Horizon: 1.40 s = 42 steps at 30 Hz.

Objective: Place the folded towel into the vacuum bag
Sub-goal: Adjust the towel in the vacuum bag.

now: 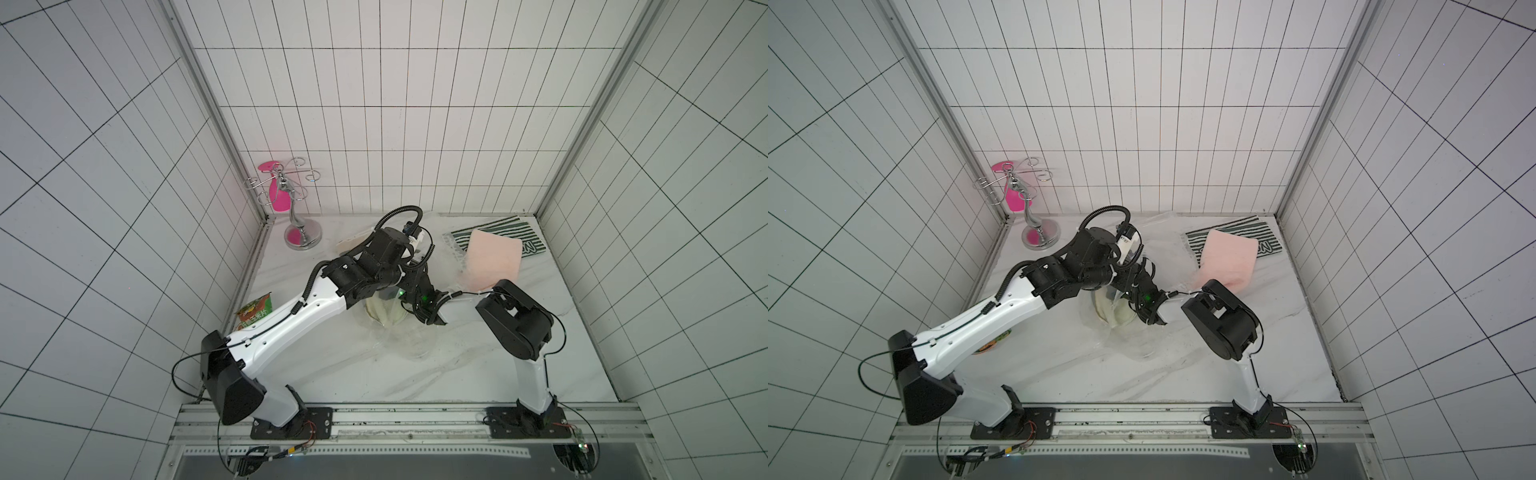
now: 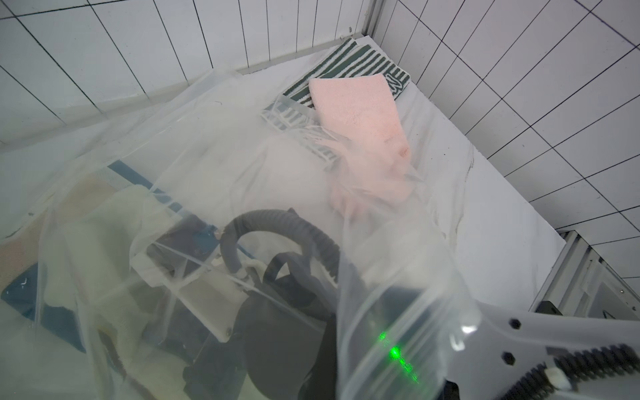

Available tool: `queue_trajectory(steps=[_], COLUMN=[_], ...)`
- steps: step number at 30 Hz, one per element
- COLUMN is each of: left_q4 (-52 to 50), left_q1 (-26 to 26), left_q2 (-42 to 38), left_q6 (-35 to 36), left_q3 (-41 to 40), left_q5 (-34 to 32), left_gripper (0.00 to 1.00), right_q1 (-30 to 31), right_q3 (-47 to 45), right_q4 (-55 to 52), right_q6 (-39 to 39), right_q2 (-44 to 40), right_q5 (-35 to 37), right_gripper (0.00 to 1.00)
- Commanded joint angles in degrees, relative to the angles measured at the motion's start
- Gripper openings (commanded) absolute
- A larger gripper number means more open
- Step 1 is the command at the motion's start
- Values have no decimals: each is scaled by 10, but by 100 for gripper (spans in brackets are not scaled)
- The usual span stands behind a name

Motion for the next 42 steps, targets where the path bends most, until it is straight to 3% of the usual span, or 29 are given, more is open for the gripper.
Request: queue_trajectory(steps=[1,6,15,20,23,26,32,37,42], left_q4=[27,35,50,55,55,58,65,67,67], left_q1=[-16,-7,-4,-4,-2,1,14,13,11], left_q2=[10,9,-11,-6,-6,-13,-24,-27,-28], left_q6=[13,8,6,8,10,10,4,0,-4], left_q3=[8,-1,-23,-25,-32,-39,-46,-46,-55], left_q5=[40,39,46,53,54,55,64,69,73], left_gripper=[0,0,0,0,0,0,0,0,0], right_q1=[19,8,-18,-10,-2,-2,-24,-39,-40], right_q3=[3,-4,3,71,79,78,-14,-3,39], right_q4=[-83,-102,-194,-197,-143,-156,-142,-181,-172], right_q6=[70,108,66,69,92,107,71,20,0], right_q2=[48,75,-66,-9,43,72,-32,-87,-70], right_q5=[-45,-70,-72,-90,-109,-122,-100,-51,-33], right_gripper=[3,6,18,21,25,26,33,39,51])
